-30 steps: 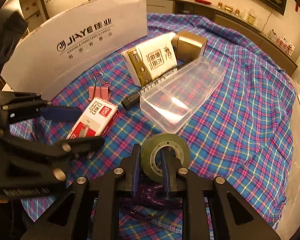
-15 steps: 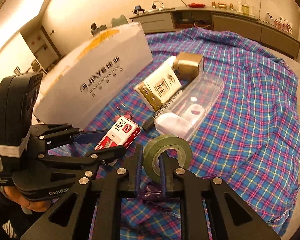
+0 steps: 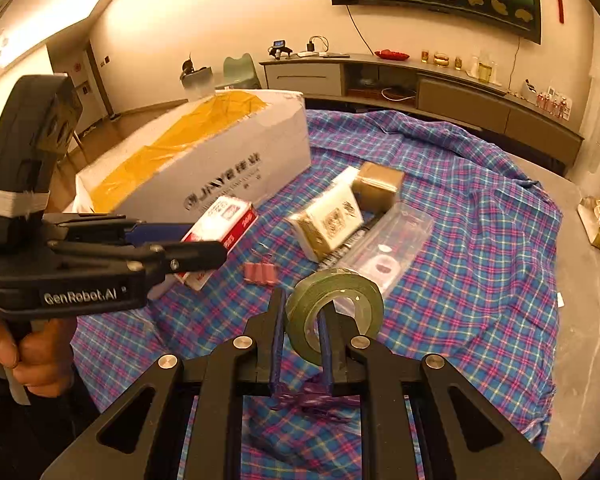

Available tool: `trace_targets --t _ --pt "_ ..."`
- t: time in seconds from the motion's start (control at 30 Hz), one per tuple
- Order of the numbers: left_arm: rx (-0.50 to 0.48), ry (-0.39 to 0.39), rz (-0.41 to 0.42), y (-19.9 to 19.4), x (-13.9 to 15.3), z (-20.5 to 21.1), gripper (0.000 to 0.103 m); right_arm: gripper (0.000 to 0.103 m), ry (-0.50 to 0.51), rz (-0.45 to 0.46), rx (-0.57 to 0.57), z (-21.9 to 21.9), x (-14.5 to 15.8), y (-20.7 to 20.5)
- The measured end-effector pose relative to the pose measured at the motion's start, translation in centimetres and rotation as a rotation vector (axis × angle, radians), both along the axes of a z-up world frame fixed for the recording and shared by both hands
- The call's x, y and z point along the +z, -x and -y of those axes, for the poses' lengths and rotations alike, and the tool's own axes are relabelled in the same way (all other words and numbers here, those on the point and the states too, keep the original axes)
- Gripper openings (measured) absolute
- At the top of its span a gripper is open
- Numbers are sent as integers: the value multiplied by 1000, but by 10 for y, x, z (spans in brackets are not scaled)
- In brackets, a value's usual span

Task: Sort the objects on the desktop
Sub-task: 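Carry staples box in left tool while right tool carries tape roll to white box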

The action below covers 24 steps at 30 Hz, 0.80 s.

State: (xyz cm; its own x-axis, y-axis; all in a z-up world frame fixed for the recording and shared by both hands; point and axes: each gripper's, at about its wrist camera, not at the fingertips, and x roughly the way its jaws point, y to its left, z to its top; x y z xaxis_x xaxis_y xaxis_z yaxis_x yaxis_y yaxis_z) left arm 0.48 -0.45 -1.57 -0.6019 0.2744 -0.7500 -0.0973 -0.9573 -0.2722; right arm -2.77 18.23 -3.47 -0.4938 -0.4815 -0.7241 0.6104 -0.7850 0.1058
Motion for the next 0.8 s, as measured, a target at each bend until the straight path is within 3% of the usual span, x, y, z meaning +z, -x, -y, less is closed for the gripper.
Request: trace_targets --t 0.43,0.8 --pt "97 -96 -136 -26 55 62 39 17 1 -51 69 75 49 -18" --pt "188 -164 -161 -19 61 114 39 17 -59 -88 112 122 78 -25"
